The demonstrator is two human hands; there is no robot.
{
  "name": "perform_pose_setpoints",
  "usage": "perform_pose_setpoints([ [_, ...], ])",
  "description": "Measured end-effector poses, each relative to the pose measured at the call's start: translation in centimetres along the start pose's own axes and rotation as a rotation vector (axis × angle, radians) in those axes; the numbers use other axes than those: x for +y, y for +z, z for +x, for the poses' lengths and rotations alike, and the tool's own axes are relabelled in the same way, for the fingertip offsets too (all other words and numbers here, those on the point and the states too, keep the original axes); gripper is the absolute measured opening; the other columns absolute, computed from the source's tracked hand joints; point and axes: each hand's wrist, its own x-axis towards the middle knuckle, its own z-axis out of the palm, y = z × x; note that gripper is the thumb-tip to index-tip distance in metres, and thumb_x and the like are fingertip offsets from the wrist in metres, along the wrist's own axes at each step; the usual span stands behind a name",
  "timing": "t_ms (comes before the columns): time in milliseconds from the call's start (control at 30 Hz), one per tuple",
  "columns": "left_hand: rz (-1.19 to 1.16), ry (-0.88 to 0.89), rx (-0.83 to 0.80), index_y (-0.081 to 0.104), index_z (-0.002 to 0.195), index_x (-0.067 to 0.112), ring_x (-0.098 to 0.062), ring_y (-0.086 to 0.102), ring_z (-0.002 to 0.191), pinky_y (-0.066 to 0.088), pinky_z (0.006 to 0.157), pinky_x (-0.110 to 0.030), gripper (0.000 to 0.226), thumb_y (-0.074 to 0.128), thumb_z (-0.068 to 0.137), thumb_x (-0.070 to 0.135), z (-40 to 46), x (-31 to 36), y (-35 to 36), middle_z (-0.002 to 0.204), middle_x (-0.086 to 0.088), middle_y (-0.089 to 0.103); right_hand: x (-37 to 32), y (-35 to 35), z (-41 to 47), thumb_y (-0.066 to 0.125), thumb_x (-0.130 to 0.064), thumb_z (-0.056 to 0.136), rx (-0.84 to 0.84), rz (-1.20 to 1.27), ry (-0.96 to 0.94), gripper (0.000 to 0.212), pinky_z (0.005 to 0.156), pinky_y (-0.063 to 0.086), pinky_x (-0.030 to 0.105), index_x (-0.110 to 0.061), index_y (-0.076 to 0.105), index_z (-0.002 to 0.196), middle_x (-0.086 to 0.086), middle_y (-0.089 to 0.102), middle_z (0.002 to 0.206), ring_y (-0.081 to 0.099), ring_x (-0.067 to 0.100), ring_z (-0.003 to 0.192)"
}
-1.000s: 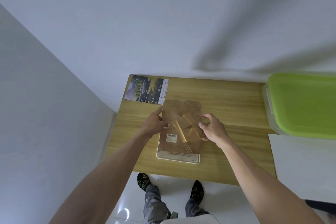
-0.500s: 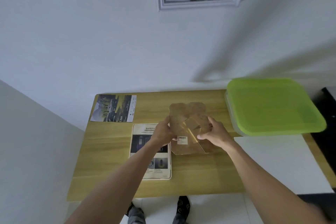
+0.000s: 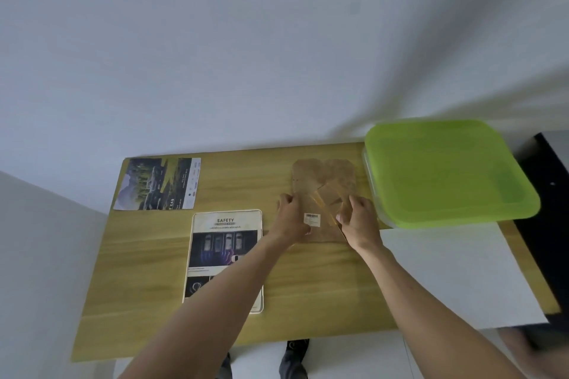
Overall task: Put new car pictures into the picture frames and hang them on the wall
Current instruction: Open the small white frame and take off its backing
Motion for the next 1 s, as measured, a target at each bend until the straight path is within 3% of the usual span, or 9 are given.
perform_pose_setpoints([
  [133, 0.123, 0.044, 0.009, 0.043, 0.131, 0.005, -0.033, 0.033, 0.123, 0.043, 0.102, -0.039, 0.071, 0.079, 0.07, 0.011, 0.5, 0.2, 1.2, 0.133, -0.013, 0.03, 0.7, 0.5, 1.2, 0.055, 0.004, 0.089, 0.028, -0.084, -0.082, 0.027, 0.08, 0.046, 0.027, -0.006, 0.058, 0.114, 0.005, 0.051, 0.114, 0.051, 0.027, 0.107],
  [233, 0.19, 0.056, 0.017, 0.053, 0.122, 0.002, -0.035, 0.033, 0.124, 0.039, 0.105, -0.036, 0.059, 0.082, 0.073, 0.016, 0.9, 0.0, 1.6, 0.135, -0.015, 0.03, 1.1, 0.8, 1.6, 0.055, 0.0, 0.091, 0.042, -0.156, -0.114, 0.028, 0.089, 0.047, 0.035, -0.005, 0.059, 0.118, 0.007, 0.052, 0.119, 0.046, 0.029, 0.109],
  [400, 0.237, 0.08, 0.047, 0.053, 0.123, 0.001, -0.034, 0.035, 0.124, 0.04, 0.105, -0.037, 0.061, 0.083, 0.073, 0.019, 1.0, -0.2, 2.1, 0.137, -0.014, 0.03, 1.9, 1.5, 1.8, 0.061, -0.004, 0.089, 0.054, -0.224, -0.152, 0.031, 0.1, 0.04, 0.04, -0.005, 0.06, 0.121, 0.017, 0.049, 0.131, 0.044, 0.037, 0.122],
  [500, 0.248, 0.082, 0.047, 0.051, 0.124, 0.002, -0.035, 0.035, 0.124, 0.04, 0.106, -0.038, 0.062, 0.083, 0.073, 0.02, 0.9, -0.3, 2.1, 0.138, -0.014, 0.028, 1.9, 1.6, 1.7, 0.061, 0.001, 0.088, 0.076, -0.255, -0.177, 0.025, 0.096, 0.041, 0.036, 0.0, 0.061, 0.112, 0.017, 0.051, 0.125, 0.045, 0.035, 0.114],
  [667, 0.163, 0.085, 0.035, 0.044, 0.134, 0.005, -0.038, 0.034, 0.13, 0.042, 0.104, -0.043, 0.069, 0.079, 0.076, 0.015, -0.2, -0.6, 1.0, 0.144, -0.018, 0.027, 1.6, 1.4, 0.9, 0.064, -0.002, 0.09, 0.106, -0.293, -0.238, 0.029, 0.088, 0.048, 0.04, 0.003, 0.056, 0.118, 0.02, 0.051, 0.122, 0.05, 0.037, 0.109],
  [767, 0.149, 0.083, 0.118, 0.04, 0.144, 0.013, -0.029, 0.038, 0.133, 0.047, 0.097, -0.044, 0.067, 0.071, 0.085, 0.022, -2.0, -2.2, -0.8, 0.149, -0.011, 0.028, 0.5, 2.0, -0.4, 0.068, -0.004, 0.086, 0.196, -0.331, -0.348, 0.034, 0.083, 0.054, 0.048, 0.002, 0.059, 0.119, 0.022, 0.058, 0.116, 0.057, 0.041, 0.104],
  [833, 0.155, 0.061, 0.191, 0.041, 0.145, 0.014, -0.026, 0.042, 0.13, 0.048, 0.095, -0.043, 0.063, 0.066, 0.088, 0.024, -3.4, -4.1, -2.3, 0.148, -0.008, 0.032, -0.9, 2.8, -1.9, 0.07, -0.004, 0.082, 0.216, -0.303, -0.408, 0.037, 0.079, 0.055, 0.045, -0.005, 0.062, 0.119, 0.017, 0.061, 0.113, 0.059, 0.037, 0.1],
  [933, 0.15, -0.011, 0.269, 0.043, 0.144, 0.012, -0.026, 0.043, 0.129, 0.048, 0.096, -0.043, 0.058, 0.063, 0.091, 0.023, -5.7, -7.5, -4.8, 0.144, -0.008, 0.037, -3.4, 4.7, -4.6, 0.071, -0.007, 0.083, 0.164, -0.219, -0.51, 0.029, 0.073, 0.058, 0.042, -0.008, 0.067, 0.112, 0.013, 0.065, 0.106, 0.064, 0.032, 0.094],
  [1000, 0.154, -0.067, 0.312, 0.045, 0.142, 0.012, -0.026, 0.044, 0.126, 0.048, 0.095, -0.044, 0.056, 0.063, 0.09, 0.023, -7.5, -10.0, -6.3, 0.141, -0.007, 0.04, -4.9, 6.0, -6.3, 0.069, -0.012, 0.087, 0.08, -0.223, -0.583, 0.03, 0.077, 0.059, 0.042, -0.009, 0.066, 0.117, 0.011, 0.067, 0.109, 0.065, 0.027, 0.096],
])
